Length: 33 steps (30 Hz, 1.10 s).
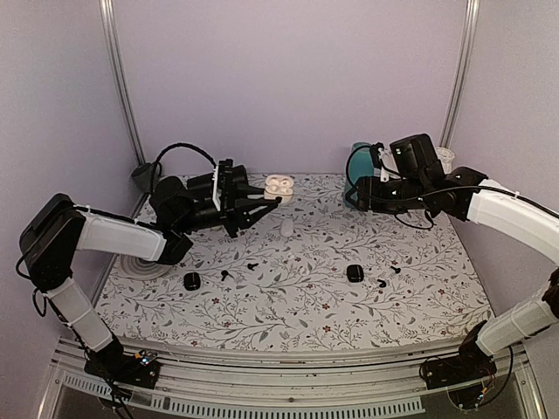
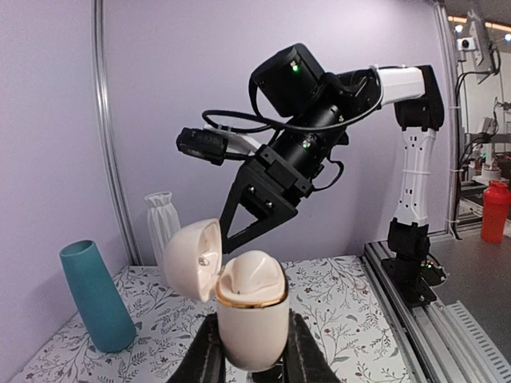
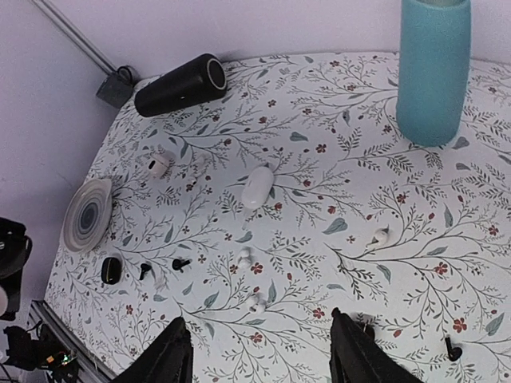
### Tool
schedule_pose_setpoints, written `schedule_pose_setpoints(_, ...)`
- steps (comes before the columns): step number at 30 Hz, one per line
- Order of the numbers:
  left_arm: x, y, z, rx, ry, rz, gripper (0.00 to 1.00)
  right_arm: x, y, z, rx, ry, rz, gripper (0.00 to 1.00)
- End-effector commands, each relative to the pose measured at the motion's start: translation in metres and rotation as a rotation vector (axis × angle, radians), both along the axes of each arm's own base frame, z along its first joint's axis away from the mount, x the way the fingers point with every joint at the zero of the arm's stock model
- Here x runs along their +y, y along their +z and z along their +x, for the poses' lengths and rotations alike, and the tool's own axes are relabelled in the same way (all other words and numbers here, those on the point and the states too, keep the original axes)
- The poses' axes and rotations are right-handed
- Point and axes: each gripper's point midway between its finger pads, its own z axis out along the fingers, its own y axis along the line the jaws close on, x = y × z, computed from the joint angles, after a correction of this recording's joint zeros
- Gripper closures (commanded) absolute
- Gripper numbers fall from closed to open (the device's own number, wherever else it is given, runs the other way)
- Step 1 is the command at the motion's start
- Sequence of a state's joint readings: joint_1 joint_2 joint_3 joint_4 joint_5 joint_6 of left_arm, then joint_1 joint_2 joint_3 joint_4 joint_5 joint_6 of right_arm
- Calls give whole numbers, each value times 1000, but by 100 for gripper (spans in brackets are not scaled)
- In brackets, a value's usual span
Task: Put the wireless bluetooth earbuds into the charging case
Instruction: Pick up the right earbud from the center of the board.
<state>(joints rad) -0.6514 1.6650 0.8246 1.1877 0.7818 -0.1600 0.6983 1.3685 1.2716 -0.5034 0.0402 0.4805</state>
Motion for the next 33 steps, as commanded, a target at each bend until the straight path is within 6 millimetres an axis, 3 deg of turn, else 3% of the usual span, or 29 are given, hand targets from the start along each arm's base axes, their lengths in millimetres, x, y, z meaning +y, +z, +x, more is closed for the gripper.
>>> schedule_pose_setpoints(1,2,-12,0,93,-28,47,100,-16,-38,17,25,-66,-13,39)
schedule_pose_setpoints(6,5,-21,9,179,29,68,100,-28,-90,46,127,-105,-116,38)
schedule_pose_setpoints(10,9,-25,0,151,3,87,100,-39,-130,62,191,-139,-137,40)
schedule_pose_setpoints(18,18,-22,6,194,73,81,100,-42,-201,87,303,-131,-165,51)
schedule_pose_setpoints(24,20,-19,6,193,84,90,100,-35,-213,112,288,-123,-183,57)
schedule_pose_setpoints(33,18,-20,10,204,92,94,100,-36,-233,120,305,-105,-246,63)
